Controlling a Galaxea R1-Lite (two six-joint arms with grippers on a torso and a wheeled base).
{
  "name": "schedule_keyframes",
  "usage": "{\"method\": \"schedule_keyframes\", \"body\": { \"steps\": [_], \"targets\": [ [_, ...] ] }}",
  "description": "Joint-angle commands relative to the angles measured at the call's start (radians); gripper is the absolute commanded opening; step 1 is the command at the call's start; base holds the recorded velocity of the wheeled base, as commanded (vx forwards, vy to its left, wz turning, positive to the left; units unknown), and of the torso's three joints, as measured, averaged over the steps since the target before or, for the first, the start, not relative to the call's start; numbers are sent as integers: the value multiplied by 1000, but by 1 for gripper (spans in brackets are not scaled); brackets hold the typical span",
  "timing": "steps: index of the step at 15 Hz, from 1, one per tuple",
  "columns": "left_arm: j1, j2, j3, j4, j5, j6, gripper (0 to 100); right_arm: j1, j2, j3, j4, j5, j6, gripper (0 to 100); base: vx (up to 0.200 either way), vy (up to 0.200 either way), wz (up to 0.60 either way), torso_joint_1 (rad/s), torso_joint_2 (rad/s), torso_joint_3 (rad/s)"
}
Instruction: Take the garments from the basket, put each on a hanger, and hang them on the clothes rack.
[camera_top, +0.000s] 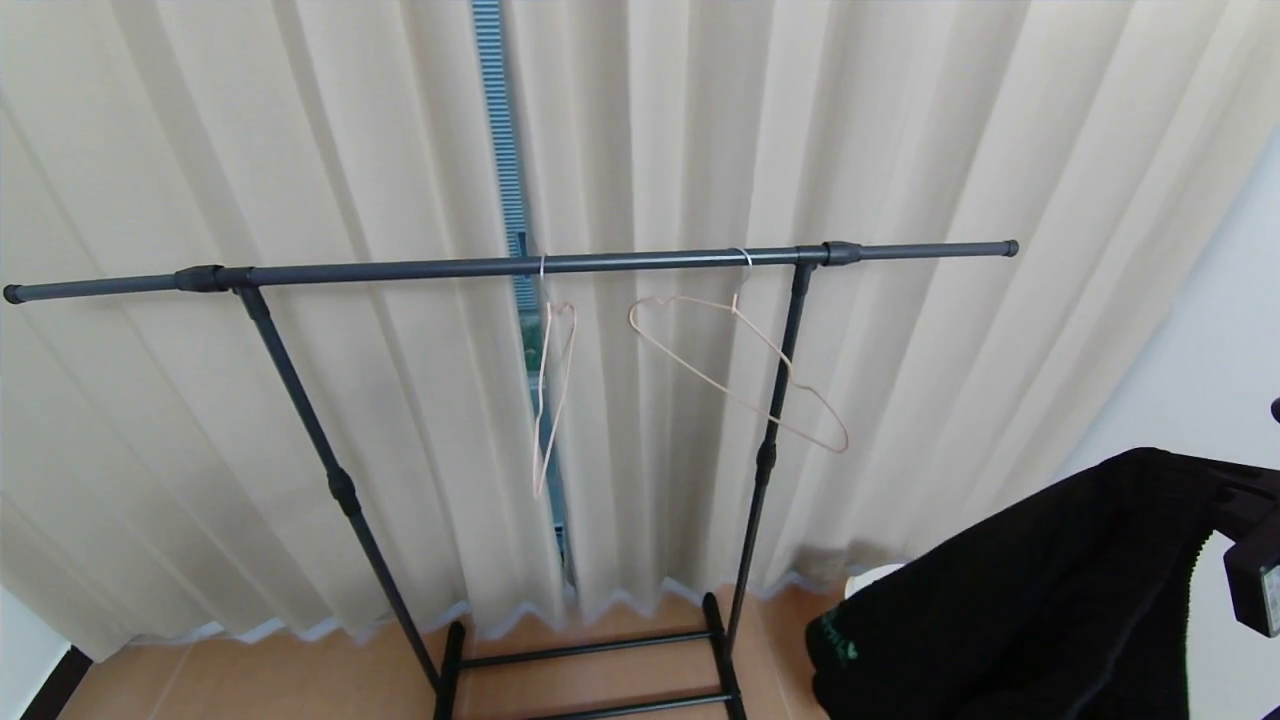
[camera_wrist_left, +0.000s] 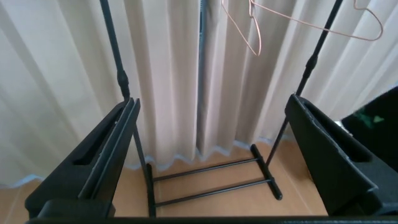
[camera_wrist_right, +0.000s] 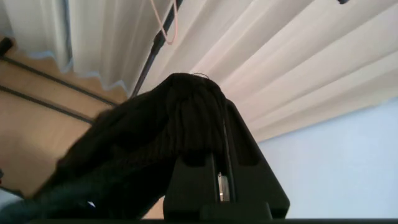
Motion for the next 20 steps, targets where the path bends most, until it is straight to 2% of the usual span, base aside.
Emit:
{"method": "schedule_keyframes", "body": {
  "steps": [1, 3, 5, 6, 7, 8, 9, 11, 12, 13, 14, 15, 16, 18, 20],
  "targets": [
    [0, 1, 0, 0, -1, 2, 100, 14, 0, 15, 0, 1, -2, 0, 0, 0, 0, 0, 0, 0],
    [-2, 1, 0, 5, -3, 14, 100, 23, 2, 21, 2, -1, -16, 0, 0, 0, 0, 0, 0, 0],
    [-8, 67, -12, 23, -4, 63, 100, 75, 8, 18, 2, 4, -25, 0, 0, 0, 0, 0, 0, 0],
    [-8, 203, -49, 28, -16, 118, 100, 143, 39, 3, -3, 4, -20, 0, 0, 0, 0, 0, 0, 0],
    [-14, 306, -90, 23, -44, 121, 100, 180, 71, -19, -3, 4, -3, 0, 0, 0, 0, 0, 0, 0],
    [-17, 452, -187, 22, -125, 110, 100, 213, 143, -73, -3, 4, 60, 0, 0, 0, 0, 0, 0, 0],
    [-19, 539, -241, 25, -165, 106, 100, 244, 201, -125, -3, 4, 115, 0, 0, 0, 0, 0, 0, 0],
    [-88, 743, -316, 22, -181, 94, 100, 278, 324, -221, -3, 4, 225, 0, 0, 0, 0, 0, 0, 0],
    [-148, 822, -357, 22, -181, 43, 100, 281, 387, -255, -3, 1, 270, 0, 0, 0, 0, 0, 0, 0],
    [-226, 897, -416, 22, -170, -43, 100, 290, 439, -297, -3, -2, 308, 0, 0, 0, 0, 0, 0, 0],
    [-267, 937, -448, 23, -158, -92, 100, 293, 459, -315, -3, -4, 326, 0, 0, 0, 0, 0, 0, 0],
    [-382, 1050, -520, 25, -62, -202, 100, 304, 514, -358, -6, -4, 405, 0, 0, 0, 0, 0, 0, 0],
    [-479, 1133, -557, 23, 0, -273, 100, 333, 557, -393, -18, -18, 477, 0, 0, 0, 0, 0, 0, 0],
    [-648, 1269, -636, 23, 13, -431, 100, 376, 590, -441, -30, -93, 573, 0, 0, 0, 0, 0, 0, 0],
    [-730, 1406, -712, 23, 11, -503, 100, 405, 613, -498, -29, -117, 658, 0, 0, 0, 0, 0, 0, 0]
  ]
}}
